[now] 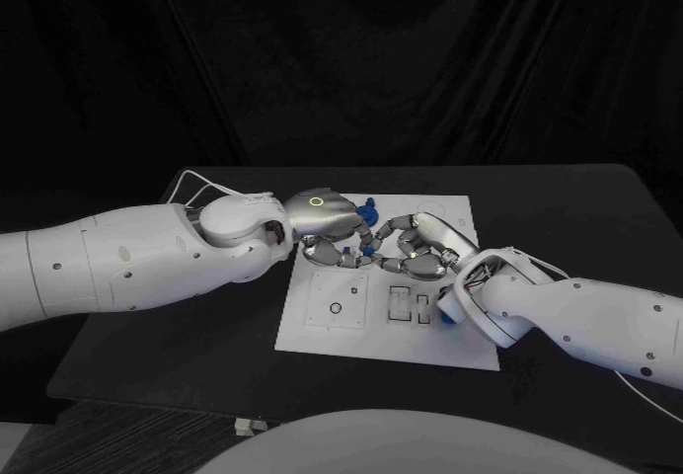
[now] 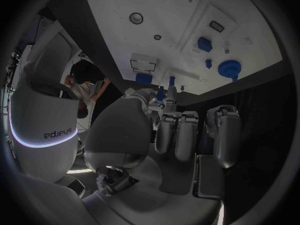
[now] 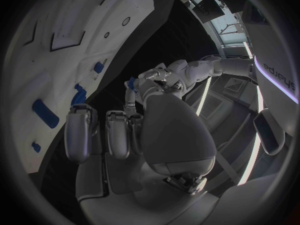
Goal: Assemble the parts on the task board
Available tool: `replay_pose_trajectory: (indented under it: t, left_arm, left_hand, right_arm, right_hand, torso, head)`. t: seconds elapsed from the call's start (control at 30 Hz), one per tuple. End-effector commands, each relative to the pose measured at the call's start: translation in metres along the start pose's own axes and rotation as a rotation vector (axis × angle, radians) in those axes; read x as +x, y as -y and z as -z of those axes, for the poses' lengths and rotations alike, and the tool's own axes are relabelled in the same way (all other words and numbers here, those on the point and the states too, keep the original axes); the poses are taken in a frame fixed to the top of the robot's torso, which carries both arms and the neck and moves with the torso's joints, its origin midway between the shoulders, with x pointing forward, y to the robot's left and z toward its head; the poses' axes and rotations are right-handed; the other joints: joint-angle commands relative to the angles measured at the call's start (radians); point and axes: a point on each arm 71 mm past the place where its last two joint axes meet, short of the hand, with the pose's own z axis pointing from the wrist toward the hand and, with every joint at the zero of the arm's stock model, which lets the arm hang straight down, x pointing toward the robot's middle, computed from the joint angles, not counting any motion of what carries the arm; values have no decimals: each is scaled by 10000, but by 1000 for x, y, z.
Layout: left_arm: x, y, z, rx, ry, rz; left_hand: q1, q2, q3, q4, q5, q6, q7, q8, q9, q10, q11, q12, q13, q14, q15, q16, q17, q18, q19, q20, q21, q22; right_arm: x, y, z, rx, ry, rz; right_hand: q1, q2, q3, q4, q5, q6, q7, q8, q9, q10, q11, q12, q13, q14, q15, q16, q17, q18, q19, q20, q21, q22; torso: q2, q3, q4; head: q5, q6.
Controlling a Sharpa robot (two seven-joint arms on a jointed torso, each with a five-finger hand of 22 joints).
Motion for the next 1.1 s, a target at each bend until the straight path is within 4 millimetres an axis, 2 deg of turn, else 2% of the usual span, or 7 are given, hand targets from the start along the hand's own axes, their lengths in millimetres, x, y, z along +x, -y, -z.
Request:
replay_pose_trajectory:
  t: [0.03,0.2,0.47,0.67,0.87,0.97,1.1]
  left_arm:
    - [0,2,-2,174,-141,-19]
    - [-1,2,-2,292,-31,-46]
    - [-1,2,-1,443,42,-73]
    - [-1,2,-1,596,51,-82]
    - [-1,3,-1,747,-35,-70]
    - [0,3,-2,825,-167,-46]
    - [2,3,-2,875,-295,-25]
  left_hand:
    - [185,43,807,93,-293,199,4,-208,-126,1097,-69,217,2598,1038,-133,140,2679,150,20,-41,70,2270]
    - [576,-1,1662,31,-551,409,-8,-411,-112,1097,-84,217,2598,1038,-149,140,2679,150,23,-62,75,2270]
    - [675,-49,2013,15,-673,359,19,-492,-51,1097,-69,217,2598,1038,-137,140,2679,158,-10,-57,40,2257]
    - [714,-130,2642,6,-882,285,58,-540,104,1097,-41,217,2598,1038,-109,140,2679,169,-53,-40,0,2243]
    - [674,-180,3555,-70,-1418,149,128,-626,285,1097,10,217,2598,1038,-68,140,2679,186,-129,8,-69,2218]
    - [615,-50,4225,-179,-1768,21,165,-705,384,1076,27,192,2578,1038,-46,140,2679,199,-172,24,-103,2204]
    - [591,-67,4473,-296,-1840,26,163,-698,451,1064,21,178,2568,1038,-47,140,2679,204,-195,30,-120,2197]
  right_arm:
    - [2,0,0,78,-61,15]
    - [2,0,0,112,-75,15]
    - [2,1,1,149,-104,10]
    - [3,1,0,151,-124,1]
    - [3,1,0,144,-135,-7]
    - [3,0,1,138,-141,-11]
    - [3,0,1,130,-127,-9]
  right_hand:
    - [268,296,550,-81,228,392,-140,634,354,1059,22,-121,2523,746,-28,-60,1181,35,181,-78,-168,2184]
    - [268,296,550,-81,228,392,-140,634,354,1059,22,-121,2523,746,-28,-60,1181,35,181,-78,-168,2184]
    - [271,298,563,-90,209,390,-136,629,348,1059,24,-121,2523,744,-24,-65,1171,39,173,-75,-184,2179]
    - [271,298,563,-90,209,390,-136,629,348,1059,24,-121,2523,744,-24,-65,1171,39,173,-75,-184,2179]
    - [271,298,563,-90,209,390,-136,629,348,1059,24,-121,2523,744,-24,-65,1171,39,173,-75,-184,2179]
    - [276,301,574,-98,201,389,-134,625,343,1059,26,-121,2523,745,-21,-62,1178,43,164,-72,-202,2173]
    - [279,302,579,-102,197,388,-133,623,341,1059,27,-121,2523,743,-20,-67,1167,45,160,-71,-209,2171]
  torso:
    - [5,4,6]
    - [7,1,3]
    - [3,5,-3]
    - [0,4,2]
    - [2,0,11]
    - [-3,-1,11]
    - [2,1,11]
  head:
    - [-1,-2]
    - [-11,-2]
    - [23,-2]
    - [50,-2]
    - [46,-2]
    - [46,-2]
    - [44,-2]
